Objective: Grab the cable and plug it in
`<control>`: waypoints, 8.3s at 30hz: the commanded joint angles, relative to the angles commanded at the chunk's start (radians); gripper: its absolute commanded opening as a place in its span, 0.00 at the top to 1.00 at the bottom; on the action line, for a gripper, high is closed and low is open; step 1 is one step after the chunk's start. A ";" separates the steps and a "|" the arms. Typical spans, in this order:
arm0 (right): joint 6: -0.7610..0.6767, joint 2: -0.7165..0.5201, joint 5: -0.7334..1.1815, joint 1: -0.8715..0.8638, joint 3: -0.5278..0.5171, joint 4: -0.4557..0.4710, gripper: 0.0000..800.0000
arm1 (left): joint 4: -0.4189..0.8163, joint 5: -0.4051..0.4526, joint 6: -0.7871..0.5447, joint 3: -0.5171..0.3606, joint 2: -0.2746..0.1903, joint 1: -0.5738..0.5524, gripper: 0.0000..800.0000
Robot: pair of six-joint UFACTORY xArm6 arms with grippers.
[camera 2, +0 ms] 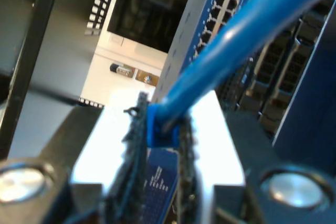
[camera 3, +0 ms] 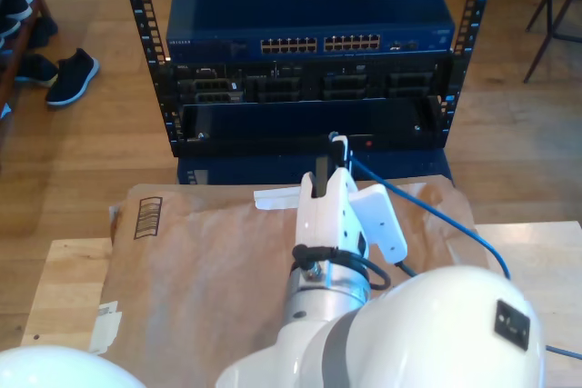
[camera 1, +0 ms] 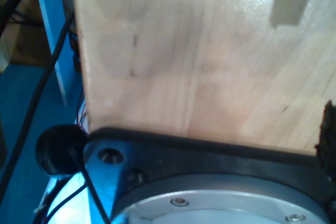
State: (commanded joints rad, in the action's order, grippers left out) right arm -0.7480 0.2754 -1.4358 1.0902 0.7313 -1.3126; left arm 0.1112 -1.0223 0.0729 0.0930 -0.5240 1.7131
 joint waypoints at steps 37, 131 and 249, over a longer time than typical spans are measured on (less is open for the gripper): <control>-0.074 -0.150 0.232 -0.199 -0.207 0.308 1.00 | 0.000 0.000 0.000 0.000 0.000 0.000 0.00; -0.549 0.422 0.226 -0.545 0.519 0.405 1.00 | 0.000 0.000 0.000 0.000 0.000 0.000 0.00; -0.500 0.488 0.193 -0.557 0.595 0.436 1.00 | 0.000 0.000 0.000 0.000 0.000 0.000 0.00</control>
State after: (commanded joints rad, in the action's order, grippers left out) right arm -1.2482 0.7633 -1.2424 0.5332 1.3266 -0.8769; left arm 0.1112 -1.0223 0.0729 0.0930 -0.5240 1.7131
